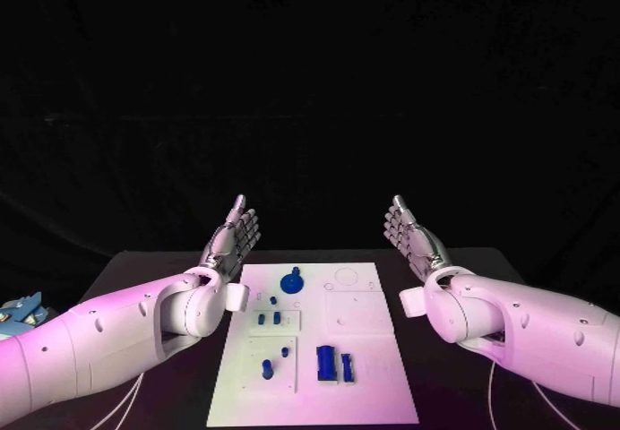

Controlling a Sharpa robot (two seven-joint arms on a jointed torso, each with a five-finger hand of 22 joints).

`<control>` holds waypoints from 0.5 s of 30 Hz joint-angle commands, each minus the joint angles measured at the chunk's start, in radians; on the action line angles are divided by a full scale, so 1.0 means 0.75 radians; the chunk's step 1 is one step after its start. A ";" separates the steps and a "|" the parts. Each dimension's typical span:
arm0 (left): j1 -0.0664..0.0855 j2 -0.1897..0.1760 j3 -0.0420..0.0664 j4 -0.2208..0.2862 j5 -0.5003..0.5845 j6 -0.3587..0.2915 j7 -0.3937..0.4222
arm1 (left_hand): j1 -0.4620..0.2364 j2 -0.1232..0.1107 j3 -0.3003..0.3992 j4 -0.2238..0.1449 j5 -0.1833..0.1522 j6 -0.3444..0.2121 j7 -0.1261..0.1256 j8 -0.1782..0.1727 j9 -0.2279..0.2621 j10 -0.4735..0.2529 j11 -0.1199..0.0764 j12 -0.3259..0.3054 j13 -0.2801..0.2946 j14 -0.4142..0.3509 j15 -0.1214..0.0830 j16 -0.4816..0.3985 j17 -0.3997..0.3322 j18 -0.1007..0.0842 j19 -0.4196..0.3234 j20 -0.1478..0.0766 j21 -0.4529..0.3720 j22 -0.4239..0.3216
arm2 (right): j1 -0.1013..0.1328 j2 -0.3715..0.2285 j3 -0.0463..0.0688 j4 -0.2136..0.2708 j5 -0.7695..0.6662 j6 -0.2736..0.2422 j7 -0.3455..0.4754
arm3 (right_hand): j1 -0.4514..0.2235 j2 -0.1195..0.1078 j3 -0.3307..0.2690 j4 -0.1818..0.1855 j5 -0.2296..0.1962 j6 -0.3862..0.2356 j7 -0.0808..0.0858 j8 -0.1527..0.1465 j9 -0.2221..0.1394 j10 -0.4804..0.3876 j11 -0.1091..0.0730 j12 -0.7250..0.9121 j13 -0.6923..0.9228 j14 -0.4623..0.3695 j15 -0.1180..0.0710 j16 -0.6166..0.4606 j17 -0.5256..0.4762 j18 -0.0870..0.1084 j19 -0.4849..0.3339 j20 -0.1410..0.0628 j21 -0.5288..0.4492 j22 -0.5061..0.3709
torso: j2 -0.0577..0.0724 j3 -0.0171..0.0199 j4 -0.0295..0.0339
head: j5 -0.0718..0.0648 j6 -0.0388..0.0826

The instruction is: Assemble the parts on the task board

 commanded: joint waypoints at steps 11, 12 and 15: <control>0.004 -0.012 -0.004 0.265 -0.049 -0.563 0.040 | -0.432 0.020 -0.062 -0.012 -0.027 -0.089 -0.020 -0.034 -0.023 -0.105 -0.023 -0.026 -0.008 -0.091 -0.021 -0.039 -0.013 -0.028 -0.082 -0.034 -0.030 -0.024 | -0.048 -0.049 0.059 0.198 0.194 -0.323 0.137 | -0.321 0.015 -0.058 -0.012 -0.021 -0.096 -0.026 -0.019 -0.054 -0.110 -0.020 -0.026 -0.022 -0.116 -0.015 -0.028 -0.043 -0.039 -0.103 -0.027 -0.011 -0.071 | -0.003 0.0028 0.0649 | -0.036 0.034; 0.004 -0.012 -0.004 0.269 -0.049 -0.569 0.040 | -0.432 0.020 -0.062 -0.012 -0.027 -0.089 -0.020 -0.034 -0.023 -0.105 -0.023 -0.026 -0.008 -0.091 -0.021 -0.039 -0.013 -0.028 -0.082 -0.034 -0.030 -0.024 | -0.048 -0.049 0.059 0.198 0.194 -0.323 0.137 | -0.321 0.015 -0.058 -0.012 -0.021 -0.096 -0.026 -0.019 -0.054 -0.110 -0.020 -0.026 -0.022 -0.116 -0.015 -0.028 -0.043 -0.039 -0.103 -0.027 -0.011 -0.071 | -0.003 0.0028 0.0649 | -0.036 0.034; 0.005 -0.013 -0.004 0.284 -0.051 -0.594 0.041 | -0.432 0.020 -0.062 -0.012 -0.027 -0.089 -0.020 -0.034 -0.023 -0.105 -0.023 -0.026 -0.008 -0.091 -0.021 -0.039 -0.013 -0.028 -0.082 -0.034 -0.030 -0.024 | -0.048 -0.049 0.059 0.198 0.194 -0.323 0.137 | -0.321 0.015 -0.058 -0.012 -0.021 -0.096 -0.026 -0.019 -0.054 -0.110 -0.020 -0.026 -0.022 -0.116 -0.015 -0.028 -0.043 -0.039 -0.103 -0.027 -0.011 -0.071 | -0.003 0.0028 0.0649 | -0.036 0.034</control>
